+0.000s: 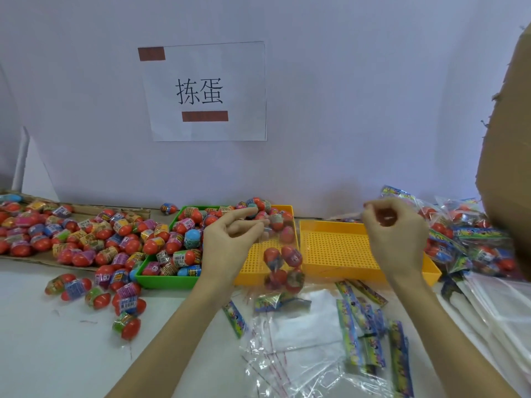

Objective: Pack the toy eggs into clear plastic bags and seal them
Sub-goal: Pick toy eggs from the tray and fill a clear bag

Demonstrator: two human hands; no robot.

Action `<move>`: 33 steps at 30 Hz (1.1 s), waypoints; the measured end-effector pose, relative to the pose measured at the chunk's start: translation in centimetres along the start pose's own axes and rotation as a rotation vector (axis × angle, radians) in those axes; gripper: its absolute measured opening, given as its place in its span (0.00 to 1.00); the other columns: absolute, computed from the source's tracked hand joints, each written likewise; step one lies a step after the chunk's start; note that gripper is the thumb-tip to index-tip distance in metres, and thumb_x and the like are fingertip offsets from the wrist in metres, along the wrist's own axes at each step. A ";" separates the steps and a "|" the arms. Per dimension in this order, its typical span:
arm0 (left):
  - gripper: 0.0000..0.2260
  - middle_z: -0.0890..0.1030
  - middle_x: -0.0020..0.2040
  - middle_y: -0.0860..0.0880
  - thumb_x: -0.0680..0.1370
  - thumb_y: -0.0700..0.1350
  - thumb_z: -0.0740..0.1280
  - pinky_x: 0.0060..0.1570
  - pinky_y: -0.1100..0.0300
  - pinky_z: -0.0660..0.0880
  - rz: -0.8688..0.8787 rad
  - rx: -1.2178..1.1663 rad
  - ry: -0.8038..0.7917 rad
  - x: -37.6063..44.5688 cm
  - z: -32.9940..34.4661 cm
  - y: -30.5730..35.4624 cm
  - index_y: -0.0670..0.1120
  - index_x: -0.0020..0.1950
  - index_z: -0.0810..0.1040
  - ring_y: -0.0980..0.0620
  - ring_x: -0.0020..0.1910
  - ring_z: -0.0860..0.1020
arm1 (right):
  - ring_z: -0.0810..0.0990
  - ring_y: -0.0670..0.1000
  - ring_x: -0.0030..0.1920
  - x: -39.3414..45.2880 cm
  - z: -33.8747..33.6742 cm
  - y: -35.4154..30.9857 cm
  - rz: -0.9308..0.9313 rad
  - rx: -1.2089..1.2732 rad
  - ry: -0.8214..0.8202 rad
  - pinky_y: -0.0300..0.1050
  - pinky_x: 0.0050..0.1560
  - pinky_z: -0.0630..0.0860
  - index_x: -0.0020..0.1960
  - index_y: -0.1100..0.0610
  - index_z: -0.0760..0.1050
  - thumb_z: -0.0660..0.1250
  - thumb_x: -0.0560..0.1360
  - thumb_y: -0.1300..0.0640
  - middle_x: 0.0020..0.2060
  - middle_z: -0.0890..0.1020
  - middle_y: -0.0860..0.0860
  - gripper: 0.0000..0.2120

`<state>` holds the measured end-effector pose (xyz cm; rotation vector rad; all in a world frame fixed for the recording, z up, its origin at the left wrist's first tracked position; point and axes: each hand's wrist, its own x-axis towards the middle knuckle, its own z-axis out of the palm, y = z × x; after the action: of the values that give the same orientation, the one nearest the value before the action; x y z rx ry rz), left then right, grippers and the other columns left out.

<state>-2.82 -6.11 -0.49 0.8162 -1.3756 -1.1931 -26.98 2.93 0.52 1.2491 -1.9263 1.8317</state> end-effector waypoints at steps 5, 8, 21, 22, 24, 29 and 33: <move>0.11 0.89 0.47 0.46 0.78 0.38 0.76 0.60 0.50 0.81 -0.049 -0.117 0.042 0.3 -0.2 -0.3 0.49 0.59 0.85 0.44 0.53 0.87 | 0.80 0.41 0.41 1.2 -1.1 1.4 0.099 0.024 -0.013 0.25 0.40 0.72 0.47 0.55 0.83 0.71 0.80 0.59 0.41 0.85 0.50 0.04; 0.11 0.90 0.49 0.47 0.79 0.37 0.75 0.55 0.54 0.83 -0.057 -0.146 0.018 0.3 -0.2 -0.3 0.48 0.59 0.84 0.46 0.53 0.88 | 0.85 0.44 0.41 1.3 -1.5 0.7 0.036 0.010 -0.540 0.33 0.42 0.79 0.46 0.52 0.86 0.75 0.79 0.56 0.37 0.87 0.46 0.04; 0.11 0.89 0.50 0.43 0.79 0.35 0.74 0.47 0.59 0.85 -0.023 -0.201 -0.044 0.1 0.1 -0.3 0.42 0.61 0.82 0.42 0.48 0.89 | 0.80 0.42 0.36 -1.0 0.5 -1.1 -0.120 -0.185 -0.996 0.36 0.35 0.75 0.44 0.45 0.82 0.77 0.76 0.49 0.37 0.84 0.42 0.05; 0.11 0.89 0.50 0.43 0.79 0.36 0.74 0.47 0.58 0.85 -0.017 -0.188 -0.039 0.1 0.1 -0.4 0.42 0.62 0.82 0.43 0.48 0.89 | 0.79 0.42 0.34 -0.9 0.5 -1.2 -0.116 -0.157 -1.015 0.35 0.34 0.74 0.45 0.44 0.83 0.77 0.76 0.46 0.36 0.84 0.42 0.04; 0.12 0.89 0.49 0.43 0.79 0.36 0.75 0.49 0.56 0.86 -0.012 -0.168 -0.030 0.1 0.2 -0.4 0.43 0.61 0.83 0.43 0.48 0.89 | 0.80 0.42 0.31 -0.7 0.1 -1.4 -0.085 -0.124 -1.107 0.34 0.33 0.74 0.50 0.43 0.85 0.76 0.77 0.44 0.35 0.85 0.42 0.05; 0.10 0.89 0.50 0.44 0.79 0.36 0.75 0.46 0.57 0.86 -0.010 -0.178 -0.025 0.0 0.2 -0.4 0.43 0.59 0.84 0.42 0.49 0.89 | 0.85 0.49 0.32 -1.0 0.1 -2.0 0.002 -0.053 -1.072 0.42 0.33 0.79 0.59 0.46 0.84 0.62 0.87 0.55 0.39 0.87 0.46 0.12; 0.10 0.89 0.49 0.45 0.78 0.36 0.75 0.47 0.55 0.86 0.007 -0.154 -0.017 0.0 0.4 -0.6 0.43 0.58 0.84 0.44 0.49 0.89 | 0.86 0.46 0.39 -2.0 1.3 -3.0 0.155 0.188 -0.899 0.39 0.33 0.78 0.51 0.50 0.86 0.70 0.79 0.41 0.42 0.87 0.47 0.13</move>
<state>-3.27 -6.17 -1.01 0.6935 -1.2816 -1.2858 -23.18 3.01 1.09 2.3388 -2.3206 1.6864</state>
